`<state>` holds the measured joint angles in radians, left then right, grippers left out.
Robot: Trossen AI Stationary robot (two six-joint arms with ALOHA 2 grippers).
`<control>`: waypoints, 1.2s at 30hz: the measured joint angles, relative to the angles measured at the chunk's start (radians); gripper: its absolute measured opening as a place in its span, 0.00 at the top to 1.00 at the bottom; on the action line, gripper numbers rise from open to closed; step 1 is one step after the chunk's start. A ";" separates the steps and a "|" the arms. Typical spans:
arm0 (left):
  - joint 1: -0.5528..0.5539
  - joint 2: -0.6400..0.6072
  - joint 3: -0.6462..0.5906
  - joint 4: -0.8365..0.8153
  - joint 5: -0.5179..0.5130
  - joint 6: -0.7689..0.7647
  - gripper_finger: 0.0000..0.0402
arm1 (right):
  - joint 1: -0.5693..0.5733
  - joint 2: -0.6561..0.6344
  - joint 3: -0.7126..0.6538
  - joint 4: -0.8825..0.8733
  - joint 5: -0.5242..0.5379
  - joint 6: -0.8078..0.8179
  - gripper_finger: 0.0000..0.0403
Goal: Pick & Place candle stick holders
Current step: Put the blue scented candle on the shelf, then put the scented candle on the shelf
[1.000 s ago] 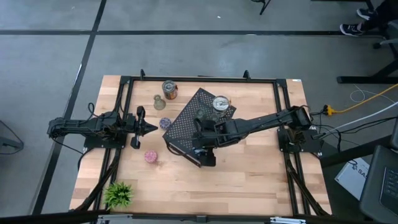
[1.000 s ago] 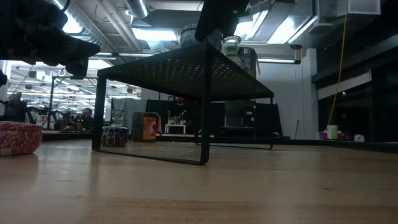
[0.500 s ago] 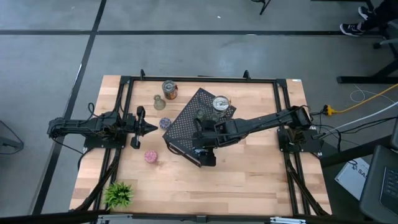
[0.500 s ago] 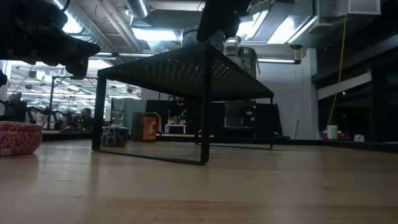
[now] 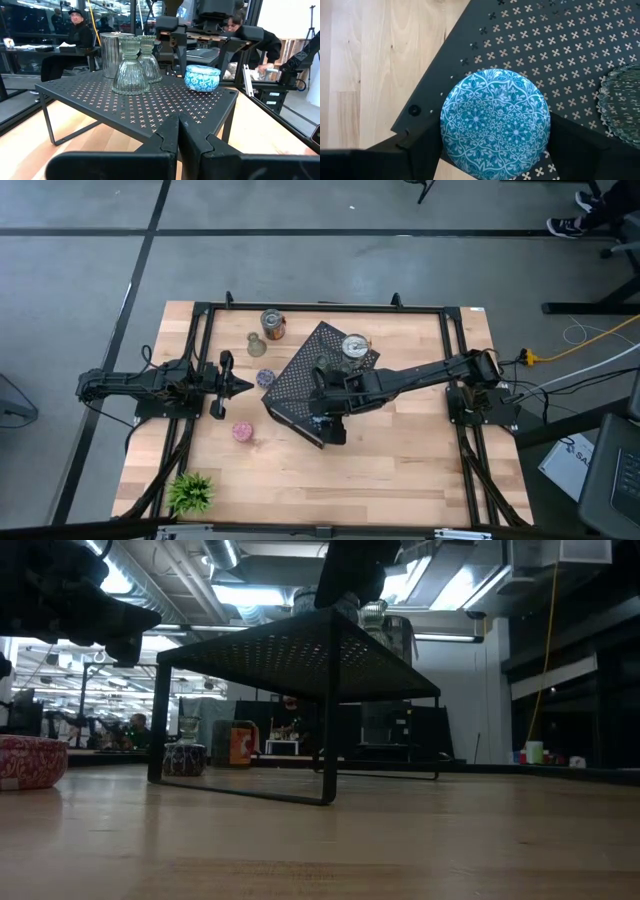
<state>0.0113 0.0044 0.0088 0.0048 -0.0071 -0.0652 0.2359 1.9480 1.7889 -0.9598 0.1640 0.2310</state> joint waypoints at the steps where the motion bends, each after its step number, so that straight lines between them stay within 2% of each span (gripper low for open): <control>1: 0.000 0.000 0.000 0.000 0.000 0.000 1.00 | 0.000 0.000 0.000 0.000 0.000 0.000 0.24; 6: 0.000 0.000 0.000 0.000 0.000 0.000 1.00 | 0.000 0.000 0.000 0.002 0.000 0.000 0.23; 21: 0.000 0.000 0.000 0.000 0.000 0.000 1.00 | -0.002 -0.002 0.000 0.009 0.001 -0.003 0.12; 36: 0.000 0.000 0.000 0.000 0.000 0.000 1.00 | 0.004 -0.100 -0.001 0.024 0.001 0.018 0.12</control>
<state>0.0109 0.0044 0.0090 0.0048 -0.0071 -0.0650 0.2398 1.8481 1.7878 -0.9360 0.1650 0.2495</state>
